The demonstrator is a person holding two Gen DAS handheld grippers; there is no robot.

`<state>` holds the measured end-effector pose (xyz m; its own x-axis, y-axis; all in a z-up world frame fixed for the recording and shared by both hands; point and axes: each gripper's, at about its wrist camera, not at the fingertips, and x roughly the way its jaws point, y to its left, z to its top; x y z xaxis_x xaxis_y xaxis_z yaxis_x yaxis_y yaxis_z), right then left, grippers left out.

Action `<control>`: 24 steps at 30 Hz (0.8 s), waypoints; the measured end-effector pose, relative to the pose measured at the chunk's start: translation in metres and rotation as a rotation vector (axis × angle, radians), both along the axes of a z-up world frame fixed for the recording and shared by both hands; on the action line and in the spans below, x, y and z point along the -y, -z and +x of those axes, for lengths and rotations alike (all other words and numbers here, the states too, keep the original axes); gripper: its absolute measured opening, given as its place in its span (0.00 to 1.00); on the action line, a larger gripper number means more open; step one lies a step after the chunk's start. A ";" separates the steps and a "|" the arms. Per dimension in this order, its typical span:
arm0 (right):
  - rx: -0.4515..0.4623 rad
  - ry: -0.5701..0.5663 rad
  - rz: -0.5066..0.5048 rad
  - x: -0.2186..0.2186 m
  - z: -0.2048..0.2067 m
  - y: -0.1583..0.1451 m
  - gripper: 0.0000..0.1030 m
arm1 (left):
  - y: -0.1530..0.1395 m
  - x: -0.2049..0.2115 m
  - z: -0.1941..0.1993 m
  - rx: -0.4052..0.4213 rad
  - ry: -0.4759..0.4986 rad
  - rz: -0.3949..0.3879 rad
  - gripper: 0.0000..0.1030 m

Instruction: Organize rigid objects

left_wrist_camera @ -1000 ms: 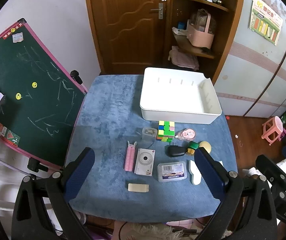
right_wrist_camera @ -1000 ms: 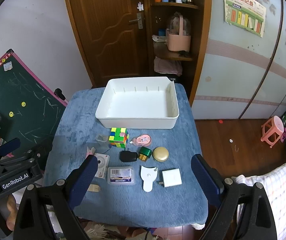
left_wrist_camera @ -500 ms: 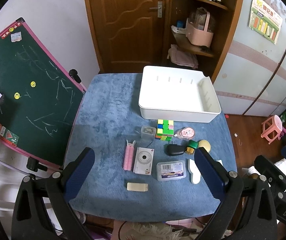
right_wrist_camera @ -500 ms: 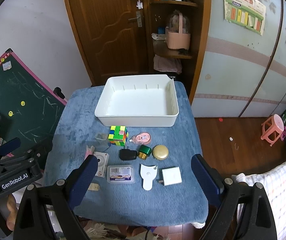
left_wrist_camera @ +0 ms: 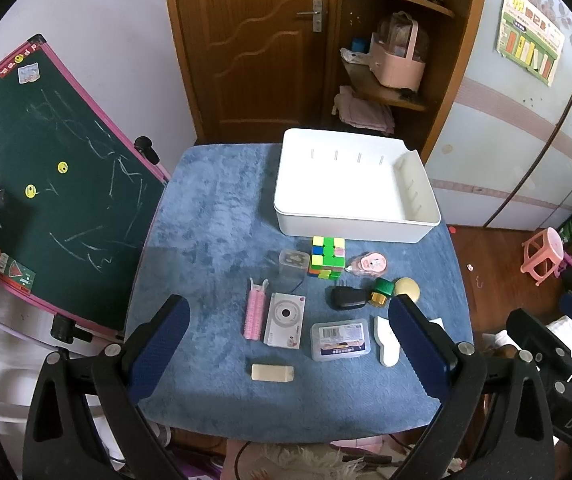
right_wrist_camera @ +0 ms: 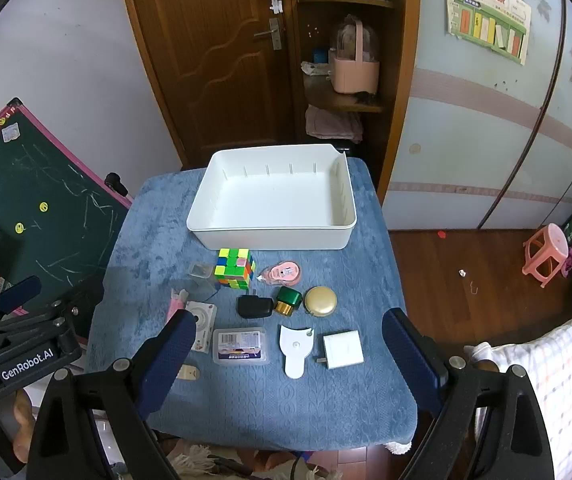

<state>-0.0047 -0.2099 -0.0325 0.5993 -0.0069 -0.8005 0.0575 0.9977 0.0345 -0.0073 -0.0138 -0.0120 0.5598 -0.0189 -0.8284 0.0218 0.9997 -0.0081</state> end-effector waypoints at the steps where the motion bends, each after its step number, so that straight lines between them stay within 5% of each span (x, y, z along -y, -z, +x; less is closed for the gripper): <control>1: -0.001 0.000 0.000 0.000 0.000 0.000 0.92 | 0.000 0.000 0.000 0.000 -0.001 0.000 0.97; 24: -0.048 0.010 0.003 0.001 0.006 0.009 0.92 | 0.007 -0.002 0.000 -0.022 0.000 -0.013 0.97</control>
